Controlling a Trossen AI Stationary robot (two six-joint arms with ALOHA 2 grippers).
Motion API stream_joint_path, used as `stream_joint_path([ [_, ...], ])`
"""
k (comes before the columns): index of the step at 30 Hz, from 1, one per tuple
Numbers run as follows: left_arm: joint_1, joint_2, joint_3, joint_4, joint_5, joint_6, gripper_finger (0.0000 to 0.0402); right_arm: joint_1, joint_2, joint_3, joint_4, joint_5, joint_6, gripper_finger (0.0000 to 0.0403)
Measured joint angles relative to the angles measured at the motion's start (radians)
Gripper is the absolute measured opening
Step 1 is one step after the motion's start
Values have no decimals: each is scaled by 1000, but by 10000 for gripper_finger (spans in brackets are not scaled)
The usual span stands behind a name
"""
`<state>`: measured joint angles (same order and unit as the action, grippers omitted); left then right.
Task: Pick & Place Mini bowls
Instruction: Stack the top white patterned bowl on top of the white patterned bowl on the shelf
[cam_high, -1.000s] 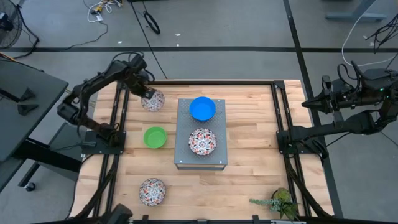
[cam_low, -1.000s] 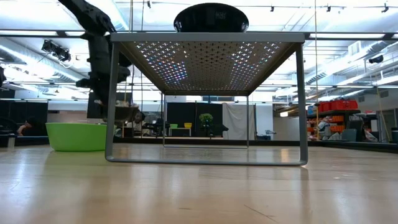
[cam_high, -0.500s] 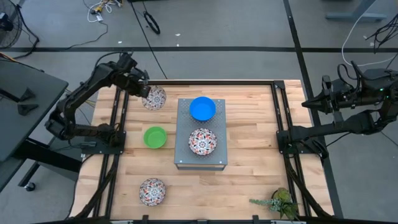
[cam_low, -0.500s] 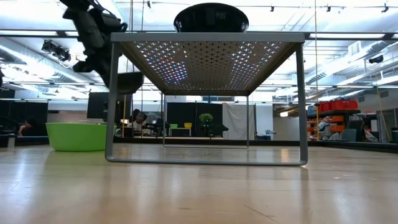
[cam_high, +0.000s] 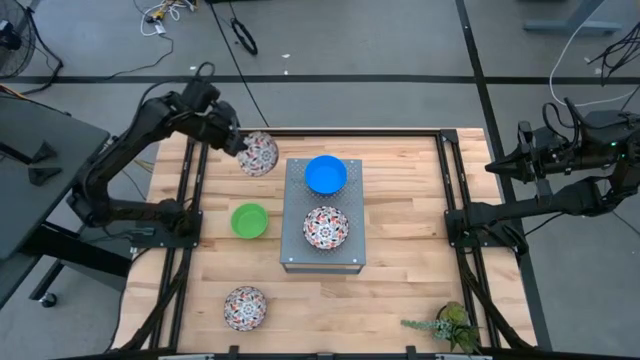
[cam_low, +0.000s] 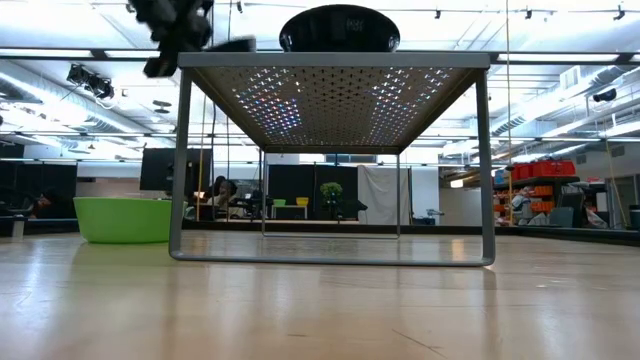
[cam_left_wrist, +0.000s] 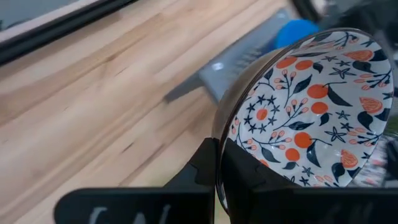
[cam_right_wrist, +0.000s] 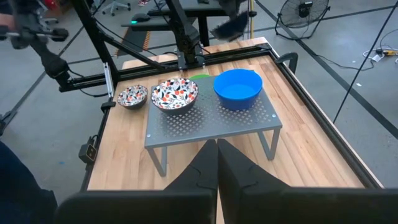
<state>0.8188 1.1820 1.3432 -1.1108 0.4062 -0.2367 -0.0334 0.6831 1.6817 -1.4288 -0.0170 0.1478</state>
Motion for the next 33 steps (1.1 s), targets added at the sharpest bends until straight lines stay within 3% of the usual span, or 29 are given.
stream_joint_path([
  [10,-180,2,160,-19,7,-75,10,0,0,0,0,0,0,3],
  [23,-456,32,166,56,2,-240,10,0,0,0,0,0,0,3],
  [33,-603,115,166,177,17,-393,10,0,0,0,0,0,0,3],
])
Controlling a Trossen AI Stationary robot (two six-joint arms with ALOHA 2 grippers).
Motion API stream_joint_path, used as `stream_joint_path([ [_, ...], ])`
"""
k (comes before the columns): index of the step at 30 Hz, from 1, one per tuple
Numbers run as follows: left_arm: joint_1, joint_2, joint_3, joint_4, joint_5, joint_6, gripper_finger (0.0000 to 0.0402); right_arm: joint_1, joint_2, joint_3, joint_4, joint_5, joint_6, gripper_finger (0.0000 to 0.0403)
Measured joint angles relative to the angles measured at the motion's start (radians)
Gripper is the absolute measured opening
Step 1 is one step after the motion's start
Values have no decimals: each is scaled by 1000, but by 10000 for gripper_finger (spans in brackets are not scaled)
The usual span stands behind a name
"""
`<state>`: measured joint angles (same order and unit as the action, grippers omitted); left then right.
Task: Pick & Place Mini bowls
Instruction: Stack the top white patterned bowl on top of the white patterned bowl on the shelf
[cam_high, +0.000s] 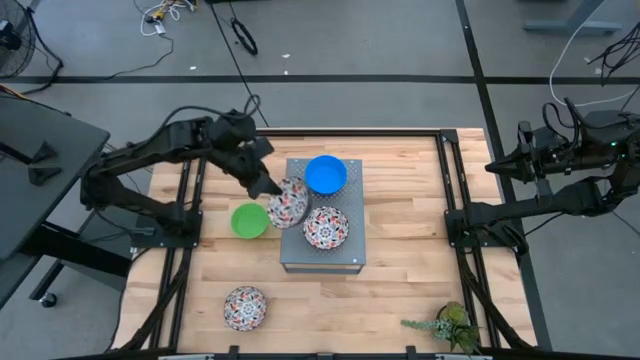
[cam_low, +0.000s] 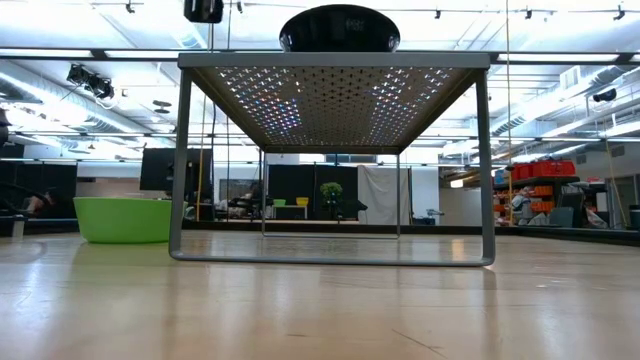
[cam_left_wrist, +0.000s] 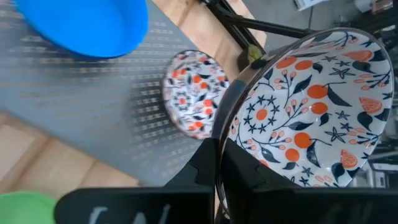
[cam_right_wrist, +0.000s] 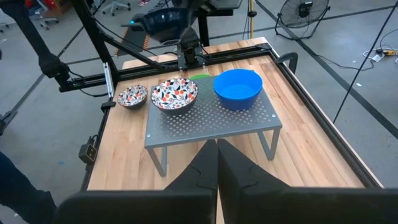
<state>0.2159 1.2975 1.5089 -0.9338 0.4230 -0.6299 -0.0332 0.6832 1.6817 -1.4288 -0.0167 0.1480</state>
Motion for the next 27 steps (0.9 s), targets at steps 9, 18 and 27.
stream_joint_path([
  [9,-82,76,0,127,9,-143,10,0,0,0,0,0,0,3],
  [18,-108,109,0,189,-26,-233,10,0,0,0,0,0,0,3],
  [27,-139,126,-1,289,-34,-303,10,0,0,0,0,0,0,3],
])
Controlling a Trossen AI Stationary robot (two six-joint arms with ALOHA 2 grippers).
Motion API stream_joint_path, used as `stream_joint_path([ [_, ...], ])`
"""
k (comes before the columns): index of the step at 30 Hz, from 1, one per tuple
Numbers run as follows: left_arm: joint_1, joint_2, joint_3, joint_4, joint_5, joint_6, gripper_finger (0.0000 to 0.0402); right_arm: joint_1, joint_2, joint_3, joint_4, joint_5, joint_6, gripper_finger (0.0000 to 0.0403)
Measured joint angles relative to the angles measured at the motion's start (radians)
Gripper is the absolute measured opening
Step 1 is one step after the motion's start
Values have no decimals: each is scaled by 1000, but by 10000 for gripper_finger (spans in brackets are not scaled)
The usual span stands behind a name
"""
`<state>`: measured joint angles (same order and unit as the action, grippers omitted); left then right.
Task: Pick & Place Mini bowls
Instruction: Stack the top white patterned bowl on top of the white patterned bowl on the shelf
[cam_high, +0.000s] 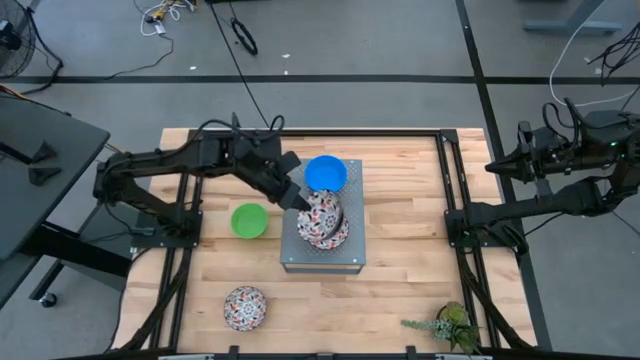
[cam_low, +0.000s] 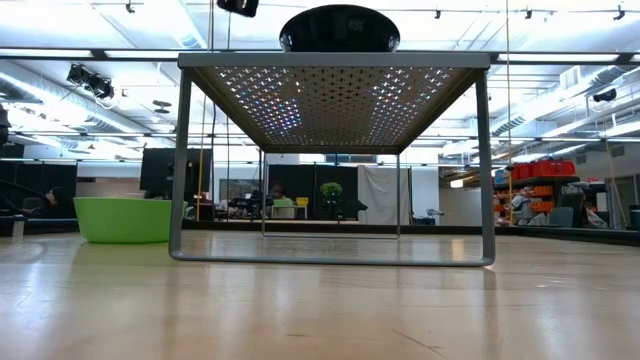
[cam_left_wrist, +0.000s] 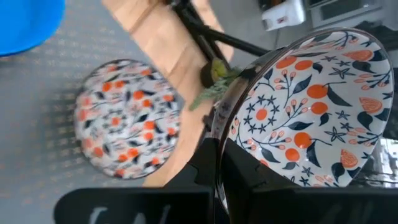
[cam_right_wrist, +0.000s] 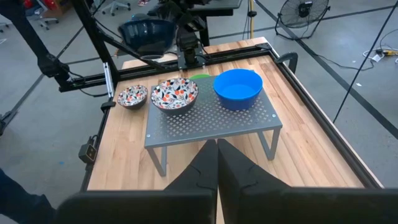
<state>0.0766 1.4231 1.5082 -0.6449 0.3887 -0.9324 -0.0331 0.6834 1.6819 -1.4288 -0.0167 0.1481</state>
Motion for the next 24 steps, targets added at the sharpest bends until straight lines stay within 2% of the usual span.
stream_joint_path([
  [9,-42,0,1,153,4,-77,10,0,0,0,0,0,0,3],
  [13,-42,2,45,152,4,-77,10,0,0,0,0,0,0,3],
  [17,-41,22,115,128,-5,-55,10,0,0,0,0,0,0,3],
  [24,-37,133,321,21,-14,28,10,0,0,0,0,0,0,3],
])
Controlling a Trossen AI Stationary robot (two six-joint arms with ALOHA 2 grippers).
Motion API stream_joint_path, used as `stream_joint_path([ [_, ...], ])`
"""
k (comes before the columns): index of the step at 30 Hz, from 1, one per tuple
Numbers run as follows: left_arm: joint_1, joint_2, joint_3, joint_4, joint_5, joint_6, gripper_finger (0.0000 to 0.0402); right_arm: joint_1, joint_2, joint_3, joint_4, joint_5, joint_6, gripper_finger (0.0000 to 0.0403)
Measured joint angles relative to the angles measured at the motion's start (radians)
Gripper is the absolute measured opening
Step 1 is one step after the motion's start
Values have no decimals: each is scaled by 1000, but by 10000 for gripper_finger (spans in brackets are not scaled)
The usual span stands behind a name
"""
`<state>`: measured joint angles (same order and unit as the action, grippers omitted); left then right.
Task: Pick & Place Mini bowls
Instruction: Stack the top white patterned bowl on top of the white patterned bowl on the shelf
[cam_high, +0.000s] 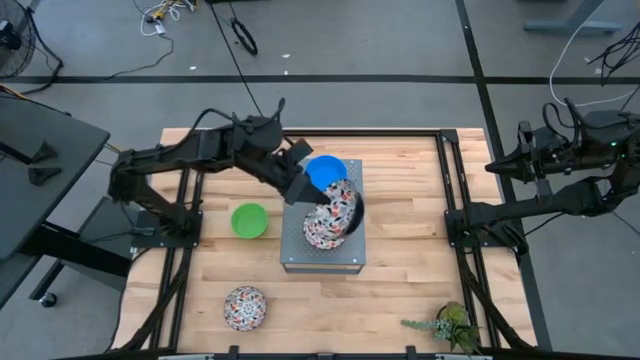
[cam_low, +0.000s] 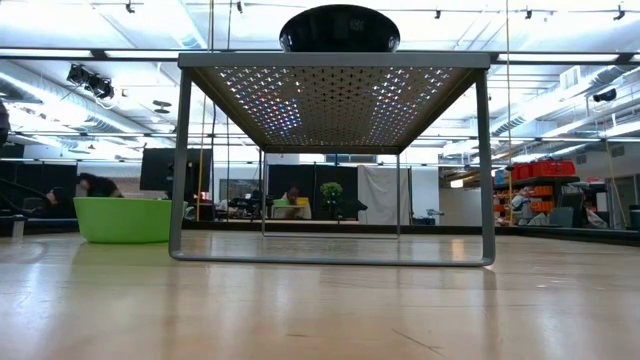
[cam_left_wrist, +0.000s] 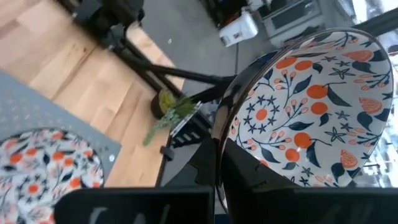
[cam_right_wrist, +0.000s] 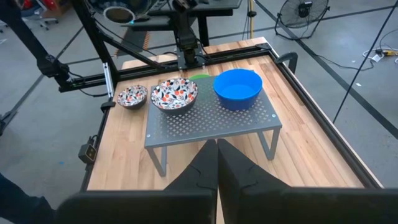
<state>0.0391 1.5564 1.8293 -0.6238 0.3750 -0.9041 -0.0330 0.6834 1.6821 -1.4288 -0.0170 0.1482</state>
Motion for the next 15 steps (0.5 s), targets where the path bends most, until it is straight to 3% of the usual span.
stream_joint_path([
  [8,30,104,189,-155,6,53,10,0,0,0,0,0,0,3],
  [15,54,155,231,-251,20,78,10,0,0,0,0,0,0,3],
])
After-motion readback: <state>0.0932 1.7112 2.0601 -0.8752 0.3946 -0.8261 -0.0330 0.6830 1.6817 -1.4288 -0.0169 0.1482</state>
